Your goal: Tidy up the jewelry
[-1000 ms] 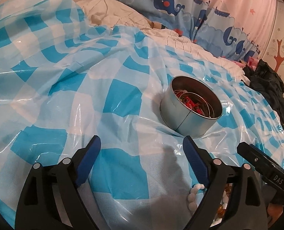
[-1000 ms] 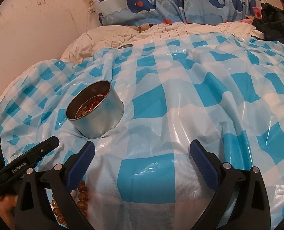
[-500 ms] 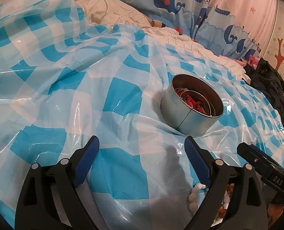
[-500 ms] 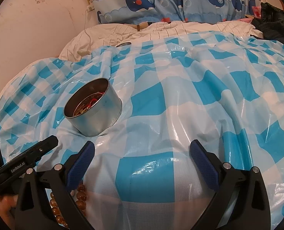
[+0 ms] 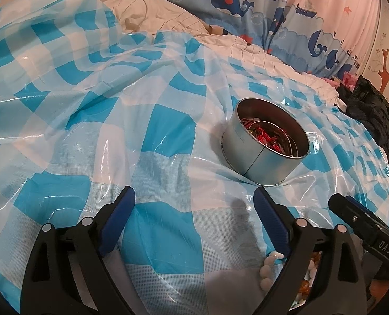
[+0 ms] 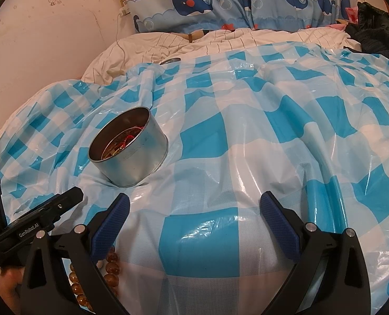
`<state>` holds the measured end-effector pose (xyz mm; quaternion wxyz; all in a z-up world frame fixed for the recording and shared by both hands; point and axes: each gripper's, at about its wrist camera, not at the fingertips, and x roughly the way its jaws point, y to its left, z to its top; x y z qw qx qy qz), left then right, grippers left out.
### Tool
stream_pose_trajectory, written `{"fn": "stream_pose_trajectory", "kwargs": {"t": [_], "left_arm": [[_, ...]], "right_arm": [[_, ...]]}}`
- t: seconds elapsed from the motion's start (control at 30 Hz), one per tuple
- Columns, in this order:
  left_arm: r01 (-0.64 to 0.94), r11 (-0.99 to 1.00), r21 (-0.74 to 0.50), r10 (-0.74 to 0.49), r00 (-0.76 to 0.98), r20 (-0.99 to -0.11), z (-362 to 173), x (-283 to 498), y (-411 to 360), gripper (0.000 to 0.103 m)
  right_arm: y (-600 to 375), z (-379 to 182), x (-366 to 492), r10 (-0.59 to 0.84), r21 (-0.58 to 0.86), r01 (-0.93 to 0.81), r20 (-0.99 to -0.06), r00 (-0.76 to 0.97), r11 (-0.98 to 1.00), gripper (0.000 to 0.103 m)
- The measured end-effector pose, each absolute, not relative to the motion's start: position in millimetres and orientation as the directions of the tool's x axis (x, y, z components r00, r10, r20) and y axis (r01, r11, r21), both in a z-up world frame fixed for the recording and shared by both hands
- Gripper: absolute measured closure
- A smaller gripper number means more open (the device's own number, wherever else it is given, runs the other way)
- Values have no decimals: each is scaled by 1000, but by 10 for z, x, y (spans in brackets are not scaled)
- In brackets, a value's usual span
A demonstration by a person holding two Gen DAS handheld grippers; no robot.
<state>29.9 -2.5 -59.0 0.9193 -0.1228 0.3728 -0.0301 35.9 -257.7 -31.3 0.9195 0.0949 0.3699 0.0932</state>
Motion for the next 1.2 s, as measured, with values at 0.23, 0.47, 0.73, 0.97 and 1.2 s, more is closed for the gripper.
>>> {"fn": "stream_pose_trajectory", "kwargs": {"t": [0.23,0.47,0.73,0.97,1.2], "left_arm": [[-36,968,-249,-147,721,-678,-591,298,-27,15],[-38,969,-245,-144,719,-680,-593,300,-28,15],[-38,970,-239,-141,715,-684,-591,308,-44,14],[-38,973,-229,-135,709,-692,-601,319,-57,13],[-40,976,-212,-123,705,-698,-602,329,-75,12]], "right_arm": [[-2585,-315,358,242,243,-101,-662,709,965,8],[-2579,-313,355,249,250,-105,-658,711,962,8],[-2518,-314,361,248,247,-107,-663,706,963,7],[-2509,-326,378,238,233,-104,-676,697,967,7],[-2487,-334,387,229,219,-104,-685,691,970,7]]}}
